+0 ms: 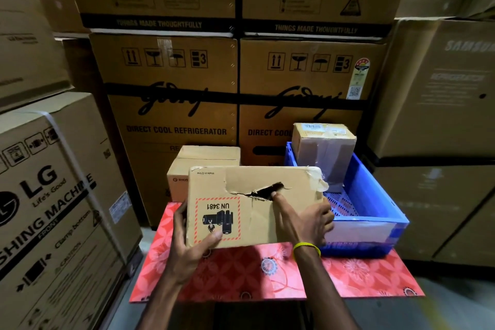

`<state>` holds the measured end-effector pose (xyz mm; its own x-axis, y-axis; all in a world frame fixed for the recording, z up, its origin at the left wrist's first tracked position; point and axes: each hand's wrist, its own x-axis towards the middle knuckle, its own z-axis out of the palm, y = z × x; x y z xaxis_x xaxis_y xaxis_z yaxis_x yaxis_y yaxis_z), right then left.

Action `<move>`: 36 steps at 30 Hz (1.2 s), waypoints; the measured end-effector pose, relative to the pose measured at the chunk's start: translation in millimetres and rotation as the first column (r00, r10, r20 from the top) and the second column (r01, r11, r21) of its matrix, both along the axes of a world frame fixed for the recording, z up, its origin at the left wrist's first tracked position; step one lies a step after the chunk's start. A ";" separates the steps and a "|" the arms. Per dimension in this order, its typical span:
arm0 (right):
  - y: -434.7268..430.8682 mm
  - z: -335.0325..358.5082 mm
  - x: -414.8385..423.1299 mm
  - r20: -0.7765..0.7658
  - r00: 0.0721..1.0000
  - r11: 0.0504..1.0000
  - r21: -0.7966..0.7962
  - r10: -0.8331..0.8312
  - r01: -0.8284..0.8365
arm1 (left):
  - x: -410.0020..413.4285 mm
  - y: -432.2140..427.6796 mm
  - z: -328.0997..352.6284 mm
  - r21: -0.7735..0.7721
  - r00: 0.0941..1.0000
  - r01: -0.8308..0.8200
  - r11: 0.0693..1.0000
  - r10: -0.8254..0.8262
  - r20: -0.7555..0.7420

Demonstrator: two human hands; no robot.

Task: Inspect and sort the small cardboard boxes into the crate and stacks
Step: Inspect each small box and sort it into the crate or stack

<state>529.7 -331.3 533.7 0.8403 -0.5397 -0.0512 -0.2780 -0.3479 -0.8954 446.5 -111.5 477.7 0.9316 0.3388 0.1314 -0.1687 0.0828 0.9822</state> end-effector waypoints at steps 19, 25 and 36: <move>-4.7 -1.8 -4.7 0.089 0.995 0.972 -0.235 0.041 -0.019 | 13.6 -11.5 -7.7 -0.004 1.000 0.028 1.000 -0.028 0.006; -22.7 -1.7 -4.2 0.177 0.983 0.999 0.004 0.041 -0.042 | 29.2 -8.3 7.0 0.036 0.996 0.055 0.998 -0.058 0.074; -98.4 48.2 10.1 0.240 0.971 0.772 0.616 0.004 -0.156 | 112.3 15.8 118.1 0.386 0.910 0.295 0.874 -0.381 0.165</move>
